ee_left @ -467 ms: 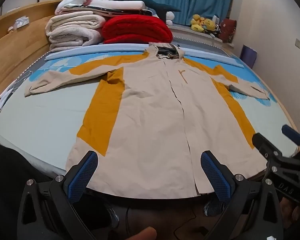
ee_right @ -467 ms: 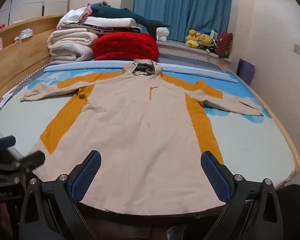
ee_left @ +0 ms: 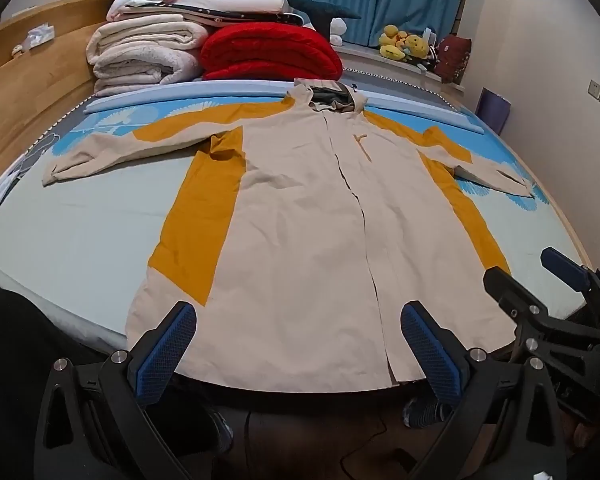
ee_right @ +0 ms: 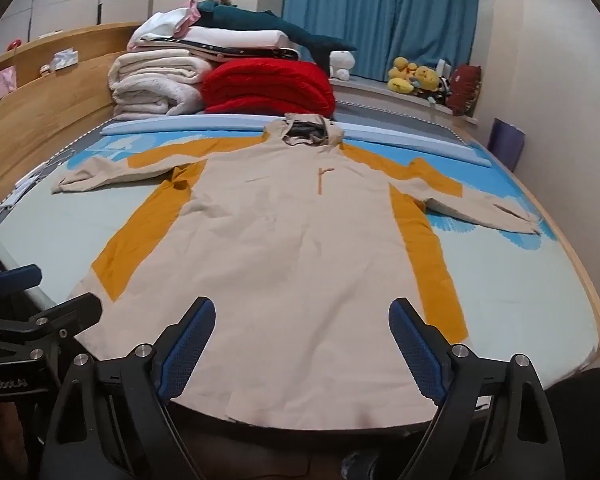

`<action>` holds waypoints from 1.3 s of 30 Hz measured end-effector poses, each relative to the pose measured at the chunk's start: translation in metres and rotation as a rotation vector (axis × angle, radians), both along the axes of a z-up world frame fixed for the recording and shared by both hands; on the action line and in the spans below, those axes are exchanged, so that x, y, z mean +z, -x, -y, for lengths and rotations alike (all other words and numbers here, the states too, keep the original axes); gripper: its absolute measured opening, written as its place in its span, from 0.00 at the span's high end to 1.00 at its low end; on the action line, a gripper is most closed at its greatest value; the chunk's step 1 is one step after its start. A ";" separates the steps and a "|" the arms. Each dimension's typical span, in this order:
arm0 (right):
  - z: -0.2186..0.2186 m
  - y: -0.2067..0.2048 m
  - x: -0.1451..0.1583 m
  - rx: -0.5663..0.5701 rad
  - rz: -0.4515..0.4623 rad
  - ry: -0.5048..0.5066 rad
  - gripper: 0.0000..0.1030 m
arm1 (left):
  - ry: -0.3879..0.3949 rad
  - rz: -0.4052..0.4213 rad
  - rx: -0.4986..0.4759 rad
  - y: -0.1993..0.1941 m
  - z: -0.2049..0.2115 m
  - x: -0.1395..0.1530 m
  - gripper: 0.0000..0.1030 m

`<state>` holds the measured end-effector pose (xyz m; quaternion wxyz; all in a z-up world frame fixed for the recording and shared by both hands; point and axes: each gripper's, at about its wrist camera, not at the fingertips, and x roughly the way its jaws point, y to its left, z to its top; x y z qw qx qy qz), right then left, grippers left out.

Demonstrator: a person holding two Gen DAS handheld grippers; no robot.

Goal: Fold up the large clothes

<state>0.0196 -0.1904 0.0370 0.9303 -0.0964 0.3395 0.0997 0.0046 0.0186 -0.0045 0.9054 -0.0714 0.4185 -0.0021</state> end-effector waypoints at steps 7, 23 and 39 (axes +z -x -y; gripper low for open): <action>-0.006 0.003 -0.001 0.019 -0.009 0.007 0.15 | -0.023 0.004 -0.022 0.003 0.009 -0.002 0.02; -0.005 0.002 -0.001 0.022 -0.020 0.001 0.15 | -0.021 0.004 -0.024 0.003 0.008 -0.004 0.02; -0.006 0.002 -0.001 0.021 -0.021 0.002 0.15 | -0.022 0.000 -0.024 0.003 0.008 -0.003 0.02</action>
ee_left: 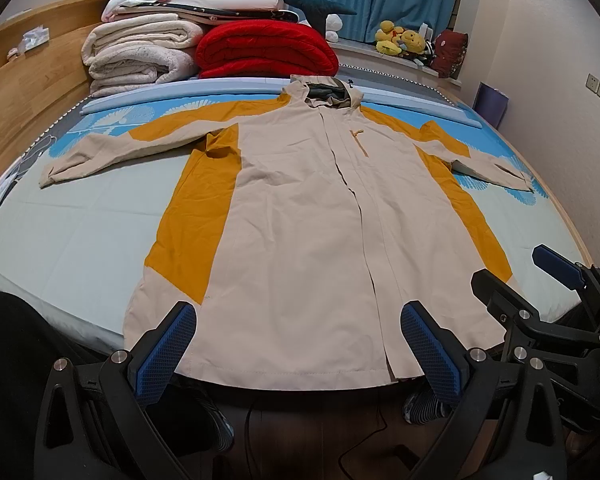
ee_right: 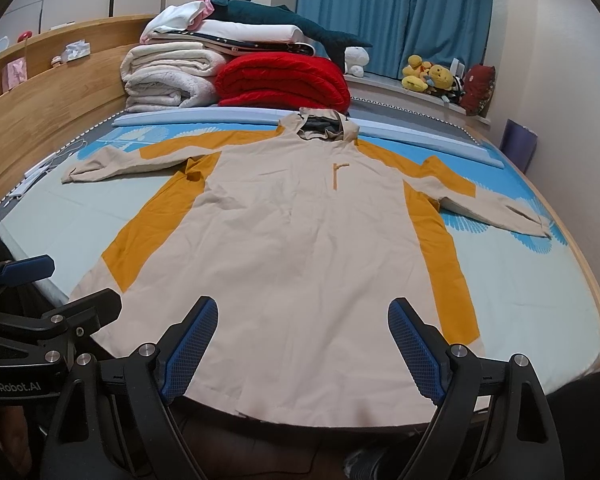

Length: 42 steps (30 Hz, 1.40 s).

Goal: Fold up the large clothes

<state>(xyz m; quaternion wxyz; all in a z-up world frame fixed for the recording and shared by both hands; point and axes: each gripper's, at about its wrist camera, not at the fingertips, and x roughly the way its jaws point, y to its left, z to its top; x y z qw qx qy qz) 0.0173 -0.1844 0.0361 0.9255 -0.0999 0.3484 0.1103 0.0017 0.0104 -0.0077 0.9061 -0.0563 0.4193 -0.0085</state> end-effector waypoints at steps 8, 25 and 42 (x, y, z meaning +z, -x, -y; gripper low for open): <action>0.000 0.000 0.000 0.000 -0.002 0.000 0.15 | 0.001 -0.001 0.000 0.000 0.000 0.000 0.02; 0.001 -0.001 0.000 0.000 -0.003 0.001 0.15 | 0.001 -0.003 0.001 -0.001 -0.001 0.000 0.02; 0.001 -0.002 0.000 -0.010 -0.007 -0.002 0.15 | -0.009 -0.001 -0.009 0.001 -0.001 0.001 0.02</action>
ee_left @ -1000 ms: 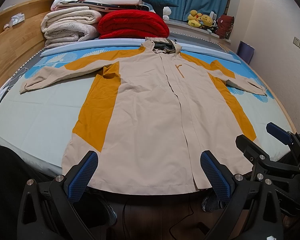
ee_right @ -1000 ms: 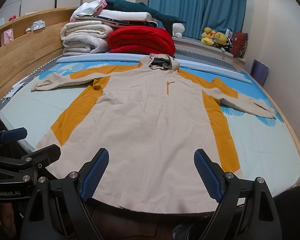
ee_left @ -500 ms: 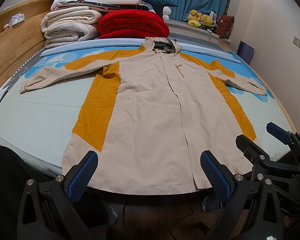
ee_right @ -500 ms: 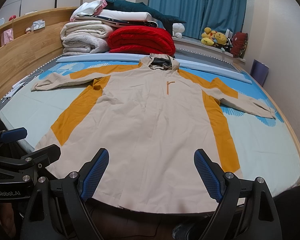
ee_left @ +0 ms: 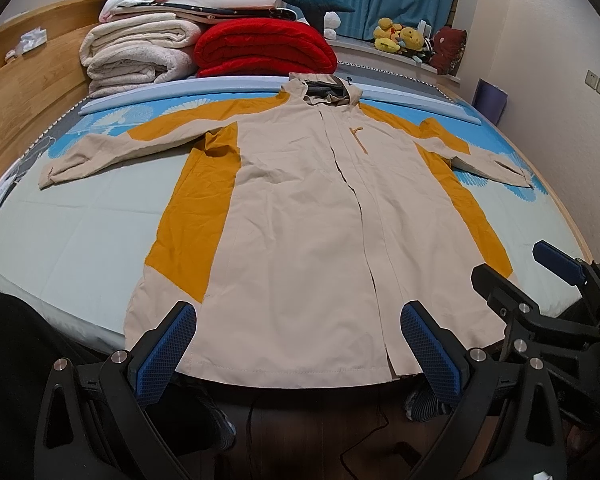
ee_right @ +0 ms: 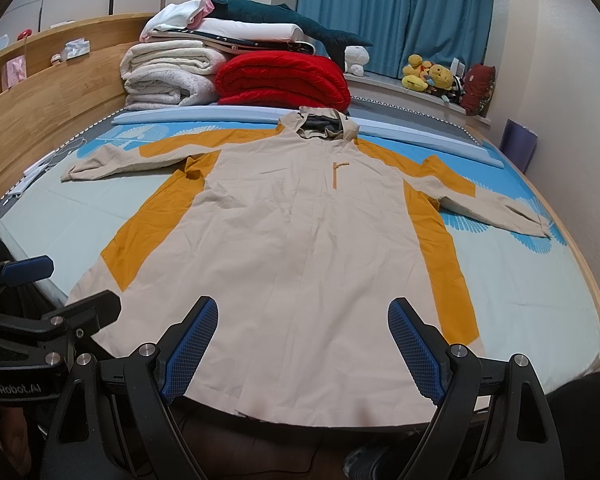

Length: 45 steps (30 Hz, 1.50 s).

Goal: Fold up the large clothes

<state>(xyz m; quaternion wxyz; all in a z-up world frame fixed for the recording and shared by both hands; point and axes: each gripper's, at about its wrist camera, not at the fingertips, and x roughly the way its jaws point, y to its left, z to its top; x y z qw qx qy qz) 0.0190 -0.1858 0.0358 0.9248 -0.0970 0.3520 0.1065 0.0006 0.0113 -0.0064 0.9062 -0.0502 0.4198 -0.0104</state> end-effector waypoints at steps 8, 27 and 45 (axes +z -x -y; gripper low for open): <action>-0.003 -0.005 -0.002 -0.047 -0.033 -0.012 0.15 | 0.010 -0.013 0.055 0.005 -0.014 0.015 0.19; -0.017 -0.113 0.031 -0.013 -0.093 -0.051 0.16 | -0.019 0.043 0.089 -0.133 -0.113 0.067 0.76; -0.067 -0.345 0.010 0.045 -0.186 -0.054 0.43 | 0.058 -0.202 0.676 -0.301 -0.401 -0.078 0.72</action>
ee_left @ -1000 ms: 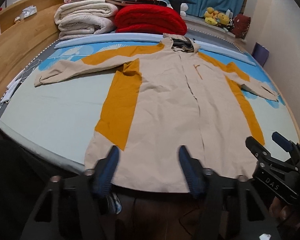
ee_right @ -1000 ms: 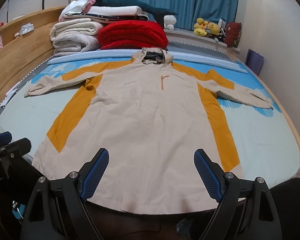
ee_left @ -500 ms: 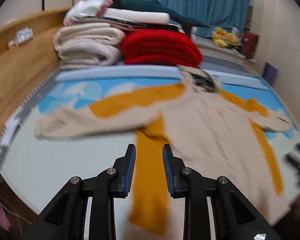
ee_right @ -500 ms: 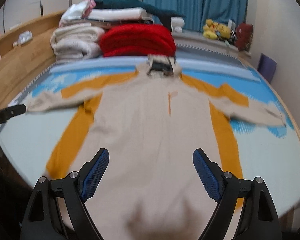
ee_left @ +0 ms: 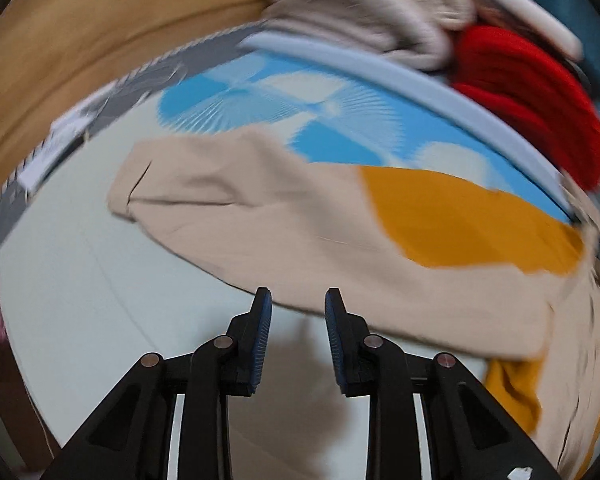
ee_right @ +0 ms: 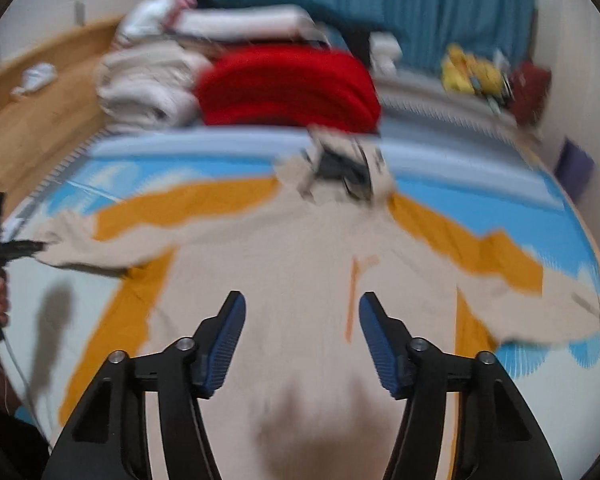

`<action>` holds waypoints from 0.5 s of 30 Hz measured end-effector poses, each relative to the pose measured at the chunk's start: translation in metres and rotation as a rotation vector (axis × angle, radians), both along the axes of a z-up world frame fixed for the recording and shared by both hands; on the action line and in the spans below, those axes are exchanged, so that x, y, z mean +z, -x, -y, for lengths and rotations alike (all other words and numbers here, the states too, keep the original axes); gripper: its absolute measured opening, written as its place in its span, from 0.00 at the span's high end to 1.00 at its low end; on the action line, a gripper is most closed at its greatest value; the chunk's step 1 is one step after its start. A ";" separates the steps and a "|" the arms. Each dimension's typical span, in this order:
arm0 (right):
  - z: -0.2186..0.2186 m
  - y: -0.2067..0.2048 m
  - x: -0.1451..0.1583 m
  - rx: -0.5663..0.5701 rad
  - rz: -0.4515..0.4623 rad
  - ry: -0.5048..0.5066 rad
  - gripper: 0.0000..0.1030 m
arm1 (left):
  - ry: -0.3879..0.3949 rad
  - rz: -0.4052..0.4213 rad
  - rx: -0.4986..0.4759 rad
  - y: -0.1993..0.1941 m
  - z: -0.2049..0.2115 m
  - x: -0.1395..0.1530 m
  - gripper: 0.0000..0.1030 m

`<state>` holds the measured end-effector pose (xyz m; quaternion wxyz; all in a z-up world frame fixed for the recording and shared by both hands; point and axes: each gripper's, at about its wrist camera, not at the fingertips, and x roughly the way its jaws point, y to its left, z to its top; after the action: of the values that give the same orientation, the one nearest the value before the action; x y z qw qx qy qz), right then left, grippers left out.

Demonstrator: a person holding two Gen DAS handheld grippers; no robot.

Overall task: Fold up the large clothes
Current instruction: 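Move the left tool to the sleeve nearest it and grasp its cuff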

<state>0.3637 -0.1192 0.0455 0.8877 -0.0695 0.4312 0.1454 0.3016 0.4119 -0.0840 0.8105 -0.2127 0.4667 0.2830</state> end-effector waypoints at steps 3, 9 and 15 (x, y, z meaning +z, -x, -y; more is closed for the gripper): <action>0.003 -0.010 -0.022 -0.021 -0.066 0.015 0.43 | 0.042 -0.013 0.093 -0.004 -0.035 -0.020 0.42; 0.016 -0.025 -0.045 -0.047 -0.124 0.033 0.43 | 0.194 -0.009 0.337 0.006 -0.100 -0.059 0.39; 0.020 -0.028 -0.056 -0.058 -0.149 0.046 0.43 | 0.219 0.047 0.446 0.016 -0.123 -0.064 0.44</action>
<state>0.3918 -0.1397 -0.0108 0.8551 -0.0665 0.5012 0.1146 0.2854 0.5349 -0.1484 0.7109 -0.4033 0.4171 0.3975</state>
